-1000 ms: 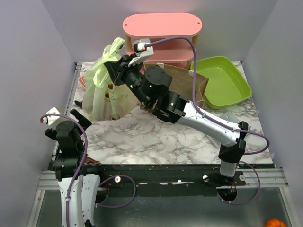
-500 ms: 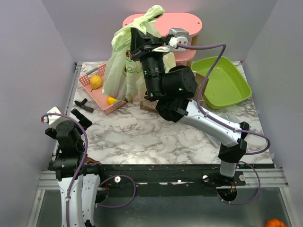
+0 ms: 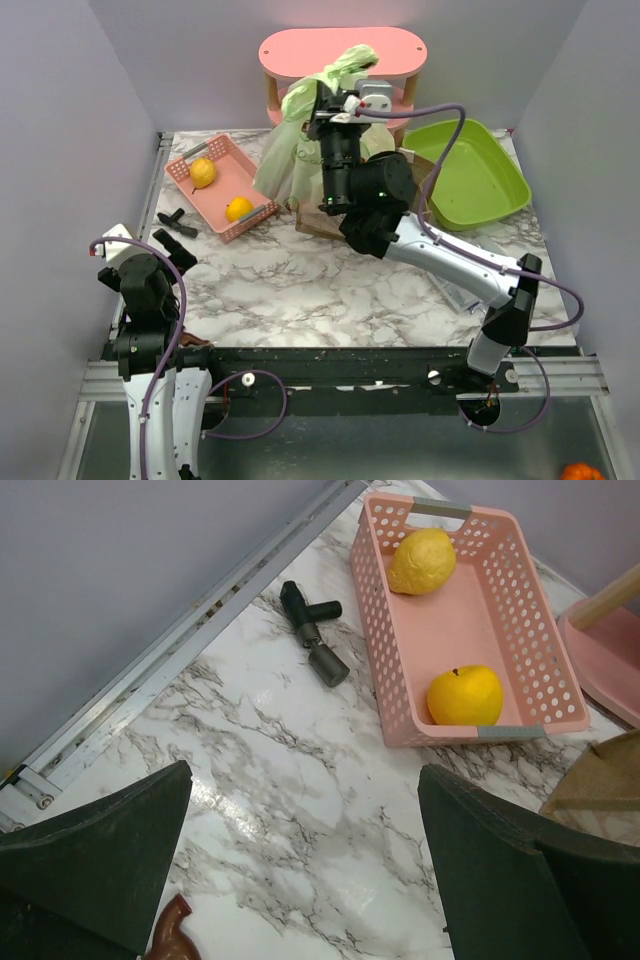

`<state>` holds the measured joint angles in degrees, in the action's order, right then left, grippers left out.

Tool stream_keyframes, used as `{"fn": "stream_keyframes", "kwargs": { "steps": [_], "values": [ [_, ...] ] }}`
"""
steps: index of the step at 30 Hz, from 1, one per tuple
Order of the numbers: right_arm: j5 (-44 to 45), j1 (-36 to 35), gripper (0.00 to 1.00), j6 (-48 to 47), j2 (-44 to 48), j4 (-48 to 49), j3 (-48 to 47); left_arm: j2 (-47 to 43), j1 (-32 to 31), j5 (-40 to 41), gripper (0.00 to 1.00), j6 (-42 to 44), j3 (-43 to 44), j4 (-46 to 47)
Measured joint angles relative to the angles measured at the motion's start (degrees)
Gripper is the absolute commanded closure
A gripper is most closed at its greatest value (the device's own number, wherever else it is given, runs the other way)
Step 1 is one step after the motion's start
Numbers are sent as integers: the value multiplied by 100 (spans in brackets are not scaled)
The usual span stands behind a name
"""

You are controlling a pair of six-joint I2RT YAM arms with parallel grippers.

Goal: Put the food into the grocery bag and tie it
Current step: Place the grocery bag in the grocery bag.

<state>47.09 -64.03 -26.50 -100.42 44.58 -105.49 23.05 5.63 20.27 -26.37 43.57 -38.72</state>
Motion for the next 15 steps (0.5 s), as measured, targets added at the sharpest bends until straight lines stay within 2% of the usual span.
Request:
{"fn": "stream_keyframes", "kwargs": {
  "steps": [9, 15],
  "values": [
    [-24, 717, 99, 420, 813, -444, 487, 15, 0, -42, 1, 22, 0, 7],
    [-42, 896, 99, 531, 1152, -614, 975, 28, 0, -55, 2, 31, -2, 11]
  ]
}}
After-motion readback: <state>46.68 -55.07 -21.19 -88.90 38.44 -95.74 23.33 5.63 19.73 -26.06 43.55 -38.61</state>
